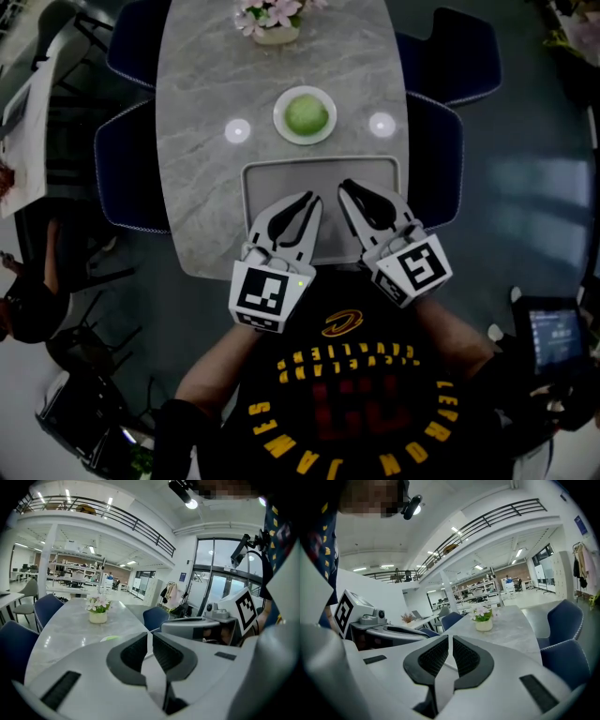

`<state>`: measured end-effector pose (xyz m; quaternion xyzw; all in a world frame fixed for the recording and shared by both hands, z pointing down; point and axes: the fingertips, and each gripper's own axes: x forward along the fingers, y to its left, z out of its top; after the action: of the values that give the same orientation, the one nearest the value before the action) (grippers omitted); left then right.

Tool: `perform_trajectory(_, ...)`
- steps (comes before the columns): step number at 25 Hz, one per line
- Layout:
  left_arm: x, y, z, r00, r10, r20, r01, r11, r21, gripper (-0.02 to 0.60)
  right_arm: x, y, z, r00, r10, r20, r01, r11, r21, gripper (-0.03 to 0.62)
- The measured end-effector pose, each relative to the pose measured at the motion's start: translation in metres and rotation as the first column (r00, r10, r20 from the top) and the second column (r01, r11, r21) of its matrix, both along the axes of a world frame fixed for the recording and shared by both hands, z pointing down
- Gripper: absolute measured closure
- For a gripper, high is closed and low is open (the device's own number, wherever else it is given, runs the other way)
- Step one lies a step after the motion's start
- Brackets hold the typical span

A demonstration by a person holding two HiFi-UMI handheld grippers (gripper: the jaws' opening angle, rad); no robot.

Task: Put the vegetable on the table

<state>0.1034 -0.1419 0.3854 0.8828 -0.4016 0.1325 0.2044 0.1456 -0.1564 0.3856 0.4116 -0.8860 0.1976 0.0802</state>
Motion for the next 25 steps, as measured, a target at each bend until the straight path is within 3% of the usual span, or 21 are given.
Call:
perform_trajectory(11, 0.0072, -0.0005, -0.0018, 1.0, 0.011, 0.004, -0.011, 0.999, 0.049, 0.543, 0.0001, 0.0031, -0.0058, 1.0, -0.018, -0.021, 0.018, 0.999, 0.037, 0.557)
perform_trajectory(25, 0.0063, 0.0056, 0.0008, 1.0, 0.014, 0.009, -0.014, 1.0, 0.003, 0.543, -0.0043, 0.0073, -0.0046, 0.999, -0.036, -0.026, 0.037, 0.999, 0.031, 0.557)
